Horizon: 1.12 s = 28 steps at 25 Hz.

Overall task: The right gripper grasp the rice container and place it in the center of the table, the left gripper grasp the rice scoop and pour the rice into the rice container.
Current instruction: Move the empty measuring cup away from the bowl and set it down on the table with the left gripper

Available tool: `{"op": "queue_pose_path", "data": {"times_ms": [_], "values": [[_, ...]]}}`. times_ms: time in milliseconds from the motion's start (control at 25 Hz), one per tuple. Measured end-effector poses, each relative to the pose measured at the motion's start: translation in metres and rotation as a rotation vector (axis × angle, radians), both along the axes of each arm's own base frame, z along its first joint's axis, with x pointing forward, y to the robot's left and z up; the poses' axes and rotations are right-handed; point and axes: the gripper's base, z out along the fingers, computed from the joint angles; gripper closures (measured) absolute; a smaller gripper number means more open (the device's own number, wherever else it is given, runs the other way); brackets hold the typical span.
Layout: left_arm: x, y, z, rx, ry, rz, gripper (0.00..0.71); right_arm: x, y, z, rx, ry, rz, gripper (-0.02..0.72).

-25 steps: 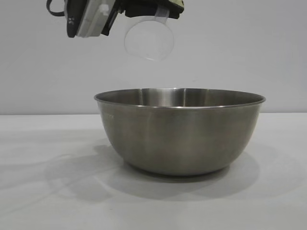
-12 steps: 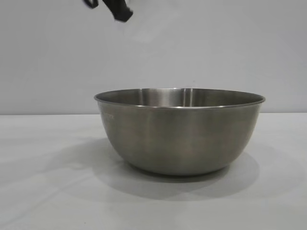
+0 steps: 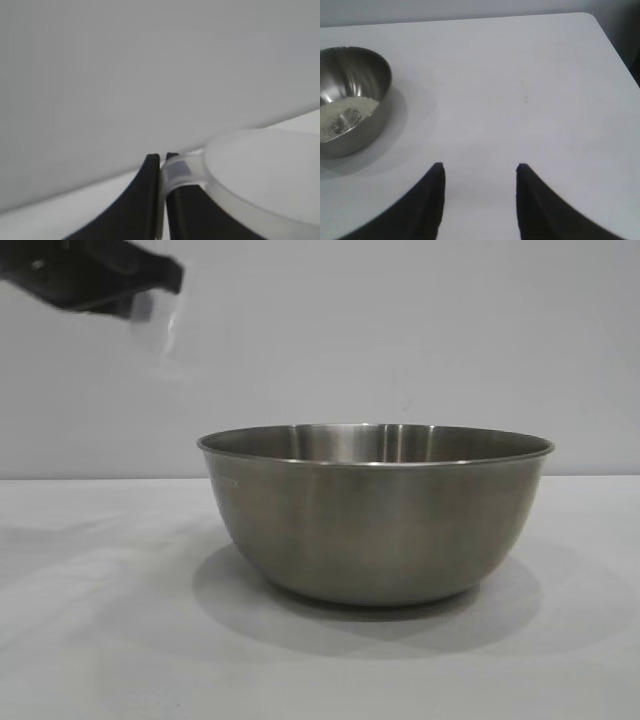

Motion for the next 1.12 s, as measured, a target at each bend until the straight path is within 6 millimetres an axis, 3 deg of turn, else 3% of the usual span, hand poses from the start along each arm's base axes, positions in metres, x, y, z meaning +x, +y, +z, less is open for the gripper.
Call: {"op": "queue_pose_path", "data": {"times_ms": [160,320,560,800,1040,1120], "values": [[-0.013,0.019,-0.035,0.0,0.087,0.055,0.71,0.0,0.0,0.0,0.0,0.0,0.0,0.381],[-0.026,0.023,-0.059,0.023,0.145,0.053,0.71,0.0,0.0,0.0,0.0,0.0,0.0,0.381],[-0.032,0.024,-0.083,0.045,0.209,0.055,0.71,0.0,0.0,0.0,0.0,0.0,0.0,0.381],[-0.048,0.026,-0.094,0.069,0.255,0.027,0.71,0.0,0.0,0.0,0.0,0.0,0.0,0.381],[-0.063,0.028,-0.099,0.078,0.268,-0.004,0.448,0.0,0.0,0.0,0.0,0.0,0.0,0.381],[-0.07,0.029,-0.101,0.076,0.278,-0.005,0.448,0.0,0.0,0.0,0.0,0.0,0.0,0.381]]}}
